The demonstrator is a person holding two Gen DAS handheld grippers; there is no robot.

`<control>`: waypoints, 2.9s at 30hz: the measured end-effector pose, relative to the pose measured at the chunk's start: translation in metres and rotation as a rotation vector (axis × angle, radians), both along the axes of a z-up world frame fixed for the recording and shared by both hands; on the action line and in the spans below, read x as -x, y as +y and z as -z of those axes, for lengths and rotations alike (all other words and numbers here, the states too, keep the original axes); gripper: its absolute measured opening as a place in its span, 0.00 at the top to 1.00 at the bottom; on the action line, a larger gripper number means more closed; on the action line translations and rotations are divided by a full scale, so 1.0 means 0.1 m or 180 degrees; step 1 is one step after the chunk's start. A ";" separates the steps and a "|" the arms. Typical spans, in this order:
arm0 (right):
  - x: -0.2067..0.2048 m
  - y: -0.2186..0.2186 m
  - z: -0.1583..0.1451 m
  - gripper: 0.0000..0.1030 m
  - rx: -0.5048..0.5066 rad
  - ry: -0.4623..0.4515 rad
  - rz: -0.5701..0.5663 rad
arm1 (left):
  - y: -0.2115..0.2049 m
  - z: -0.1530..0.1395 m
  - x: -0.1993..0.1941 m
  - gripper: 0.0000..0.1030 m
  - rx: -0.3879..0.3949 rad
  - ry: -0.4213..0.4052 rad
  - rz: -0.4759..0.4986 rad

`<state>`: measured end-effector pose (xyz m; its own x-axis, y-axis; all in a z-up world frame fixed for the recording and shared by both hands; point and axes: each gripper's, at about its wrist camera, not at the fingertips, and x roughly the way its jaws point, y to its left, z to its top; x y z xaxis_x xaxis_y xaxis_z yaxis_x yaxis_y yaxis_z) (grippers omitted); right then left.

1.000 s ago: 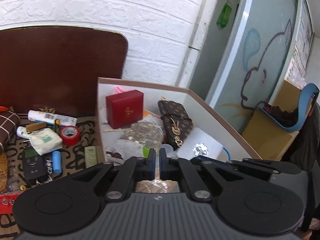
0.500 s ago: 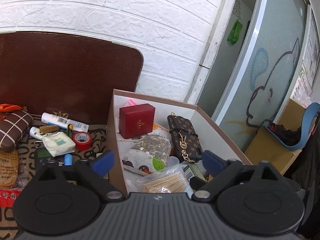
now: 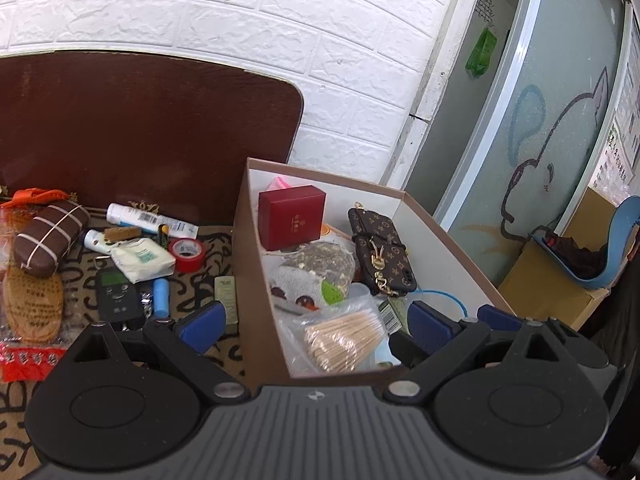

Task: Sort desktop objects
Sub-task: 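Withdraw both grippers from the box back over the table, then grasp the packaged shoe insole with the left gripper and lift it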

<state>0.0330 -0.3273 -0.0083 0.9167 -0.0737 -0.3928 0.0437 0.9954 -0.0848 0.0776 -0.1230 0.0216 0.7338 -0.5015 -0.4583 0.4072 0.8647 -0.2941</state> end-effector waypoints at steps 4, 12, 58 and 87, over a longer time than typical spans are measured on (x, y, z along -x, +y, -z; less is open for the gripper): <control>0.05 0.07 -0.02 0.08 0.0022 -0.0008 0.0069 | 0.09 0.00 0.07 0.03 -0.0001 0.0062 -0.0021; 0.16 0.17 -0.06 0.08 0.0023 -0.0005 0.0121 | 0.27 -0.01 0.27 0.03 -0.0038 0.0113 -0.0048; -0.43 2.66 0.82 0.36 0.0956 0.0409 -0.1809 | 2.17 0.85 -0.19 0.12 0.0575 0.0389 -0.1318; 0.01 2.45 0.65 1.00 0.0823 0.0467 -0.2363 | 1.93 0.83 0.25 1.00 0.0344 0.0478 -0.0695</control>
